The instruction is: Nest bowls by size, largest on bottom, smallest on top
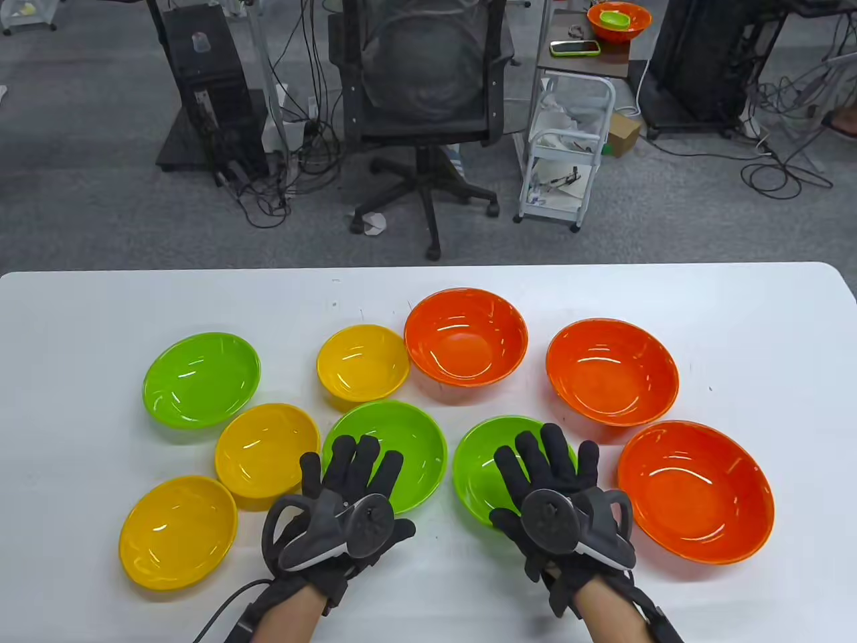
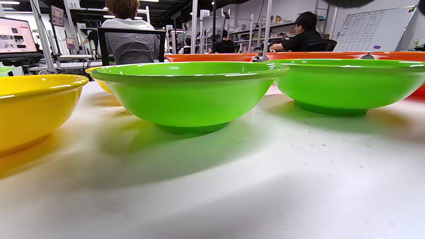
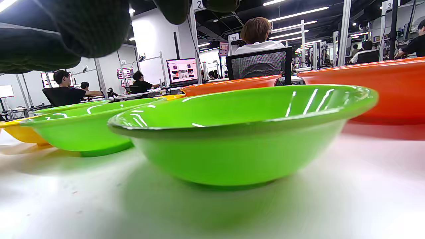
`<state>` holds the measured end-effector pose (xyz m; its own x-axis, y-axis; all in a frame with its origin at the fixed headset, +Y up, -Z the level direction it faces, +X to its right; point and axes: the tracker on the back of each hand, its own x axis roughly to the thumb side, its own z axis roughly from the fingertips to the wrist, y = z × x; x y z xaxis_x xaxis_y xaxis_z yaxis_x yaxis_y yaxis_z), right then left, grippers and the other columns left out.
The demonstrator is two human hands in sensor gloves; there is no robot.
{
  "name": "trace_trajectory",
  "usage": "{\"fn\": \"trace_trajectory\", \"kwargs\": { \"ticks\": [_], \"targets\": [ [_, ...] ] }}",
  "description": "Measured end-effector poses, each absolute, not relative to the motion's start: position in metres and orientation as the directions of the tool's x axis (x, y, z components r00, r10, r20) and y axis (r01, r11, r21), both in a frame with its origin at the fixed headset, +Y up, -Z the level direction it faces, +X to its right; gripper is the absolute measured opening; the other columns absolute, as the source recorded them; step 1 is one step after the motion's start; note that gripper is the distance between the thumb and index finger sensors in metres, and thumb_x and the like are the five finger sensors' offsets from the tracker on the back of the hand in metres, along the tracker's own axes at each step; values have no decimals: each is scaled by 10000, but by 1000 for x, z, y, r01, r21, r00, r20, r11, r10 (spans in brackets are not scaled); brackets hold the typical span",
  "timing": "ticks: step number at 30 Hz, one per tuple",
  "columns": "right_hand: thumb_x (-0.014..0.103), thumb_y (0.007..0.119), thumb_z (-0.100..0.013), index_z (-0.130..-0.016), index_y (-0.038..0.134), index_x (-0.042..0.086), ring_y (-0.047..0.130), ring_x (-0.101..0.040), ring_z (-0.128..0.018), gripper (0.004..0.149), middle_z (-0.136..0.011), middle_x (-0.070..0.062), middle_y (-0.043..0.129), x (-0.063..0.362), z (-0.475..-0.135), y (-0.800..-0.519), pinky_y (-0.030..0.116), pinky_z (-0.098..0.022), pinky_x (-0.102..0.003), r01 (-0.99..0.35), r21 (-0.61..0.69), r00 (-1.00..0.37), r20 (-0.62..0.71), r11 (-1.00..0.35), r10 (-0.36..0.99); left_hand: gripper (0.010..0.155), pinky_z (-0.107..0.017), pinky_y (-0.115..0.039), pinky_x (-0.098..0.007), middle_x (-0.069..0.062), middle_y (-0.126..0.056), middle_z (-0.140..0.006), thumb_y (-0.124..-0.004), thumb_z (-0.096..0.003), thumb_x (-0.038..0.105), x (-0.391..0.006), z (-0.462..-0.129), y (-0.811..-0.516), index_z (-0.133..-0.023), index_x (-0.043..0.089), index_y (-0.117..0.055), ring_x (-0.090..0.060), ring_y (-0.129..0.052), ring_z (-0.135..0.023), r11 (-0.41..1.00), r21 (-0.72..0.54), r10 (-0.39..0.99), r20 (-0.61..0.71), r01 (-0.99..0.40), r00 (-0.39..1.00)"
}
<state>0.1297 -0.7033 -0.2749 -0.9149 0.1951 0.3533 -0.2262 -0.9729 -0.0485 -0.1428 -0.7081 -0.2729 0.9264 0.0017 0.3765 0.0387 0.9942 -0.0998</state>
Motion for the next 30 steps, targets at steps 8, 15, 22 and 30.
{"fn": "trace_trajectory", "kwargs": {
  "ticks": [8, 15, 22, 30],
  "targets": [
    [491, 761, -468, -1102, 409, 215, 78, -462, -1055, 776, -1177, -144, 302, 130, -274, -702, 73, -640, -745, -218, -57, -922, 339, -974, 186, 895, -731, -268, -778, -147, -177, -1240, -563, -456, 708, -145, -272, -706, -1163, 294, -203, -489, -224, -1145, 996, -86, 12, 373, 22, 928],
    [490, 763, -467, -1102, 413, 210, 83, -464, -1055, 777, -1178, -144, 309, 131, -274, -702, 74, -639, -746, -224, -58, -922, 337, -973, 193, 893, -728, -267, -779, -148, -179, -1239, -565, -456, 706, -152, -273, -703, -1163, 293, -206, -490, -227, -1143, 996, -84, 44, 361, -15, 932],
    [495, 763, -466, -1102, 425, 204, 121, -482, -1056, 776, -1173, -151, 326, 129, -275, -704, 98, -646, -749, -226, -26, -913, 354, -974, 203, 894, -728, -267, -779, -151, -179, -1238, -566, -457, 705, -156, -274, -703, -1163, 290, -207, -491, -228, -1144, 995, -91, 76, 350, -46, 934],
    [502, 771, -460, -1100, 442, 187, 157, -497, -1055, 786, -1164, -168, 384, 119, -279, -718, 118, -655, -748, -192, 102, -907, 362, -976, 216, 891, -728, -266, -778, -150, -176, -1237, -564, -459, 703, -155, -275, -705, -1163, 292, -205, -489, -230, -1144, 993, -110, 83, 348, -47, 934]
  ]
}}
